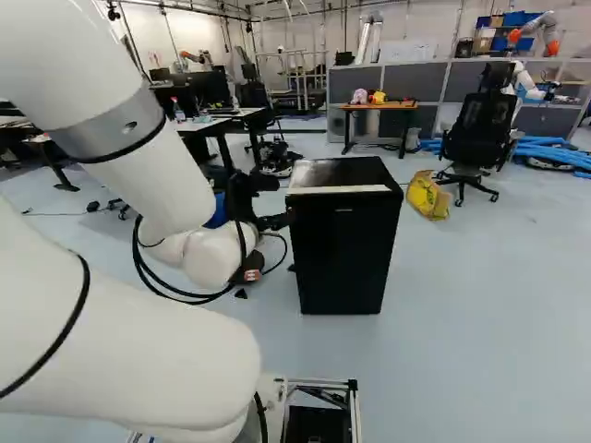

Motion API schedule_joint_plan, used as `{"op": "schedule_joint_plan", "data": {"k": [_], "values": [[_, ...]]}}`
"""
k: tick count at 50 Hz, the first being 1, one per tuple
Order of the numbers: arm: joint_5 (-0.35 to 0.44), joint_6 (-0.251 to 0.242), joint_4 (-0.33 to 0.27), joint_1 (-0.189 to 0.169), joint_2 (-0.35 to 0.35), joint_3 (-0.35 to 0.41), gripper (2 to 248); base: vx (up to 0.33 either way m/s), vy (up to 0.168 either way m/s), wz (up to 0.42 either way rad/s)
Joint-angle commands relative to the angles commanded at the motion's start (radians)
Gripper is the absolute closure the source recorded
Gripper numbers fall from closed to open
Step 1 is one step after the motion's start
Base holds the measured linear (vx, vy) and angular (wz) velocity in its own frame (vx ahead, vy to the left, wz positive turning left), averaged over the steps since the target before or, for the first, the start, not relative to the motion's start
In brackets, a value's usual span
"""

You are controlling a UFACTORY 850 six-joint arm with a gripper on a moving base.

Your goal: Grab a drink from the fridge

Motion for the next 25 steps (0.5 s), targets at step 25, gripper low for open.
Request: {"op": "schedule_joint_plan", "data": {"k": [25], "values": [[0.0,0.0,0.0,0.0,-0.001,-0.001,3,0.017,0.017,0.008]]}}
